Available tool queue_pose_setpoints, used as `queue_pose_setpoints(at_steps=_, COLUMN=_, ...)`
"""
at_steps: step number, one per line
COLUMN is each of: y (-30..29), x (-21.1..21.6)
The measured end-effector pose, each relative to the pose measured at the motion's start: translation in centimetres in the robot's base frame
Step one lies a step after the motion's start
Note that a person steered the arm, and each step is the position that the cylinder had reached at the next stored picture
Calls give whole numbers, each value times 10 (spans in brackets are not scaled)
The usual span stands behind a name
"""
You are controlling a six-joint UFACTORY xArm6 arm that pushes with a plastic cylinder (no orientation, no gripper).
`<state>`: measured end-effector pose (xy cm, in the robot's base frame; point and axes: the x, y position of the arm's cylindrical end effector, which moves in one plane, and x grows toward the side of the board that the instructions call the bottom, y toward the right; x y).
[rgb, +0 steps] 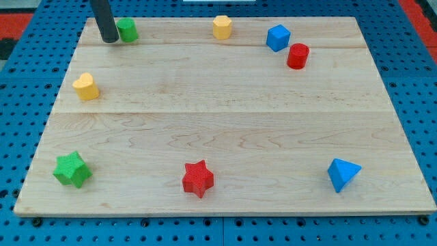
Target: Slide the green circle diagonally bottom left to yellow hexagon
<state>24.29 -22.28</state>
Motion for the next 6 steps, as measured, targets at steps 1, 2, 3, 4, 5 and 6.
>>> queue_pose_setpoints(at_steps=1, y=-22, x=-52)
queue_pose_setpoints(at_steps=2, y=12, x=-33)
queue_pose_setpoints(at_steps=3, y=43, x=25)
queue_pose_setpoints(at_steps=4, y=44, x=36)
queue_pose_setpoints(at_steps=5, y=73, x=43)
queue_pose_setpoints(at_steps=6, y=95, x=89)
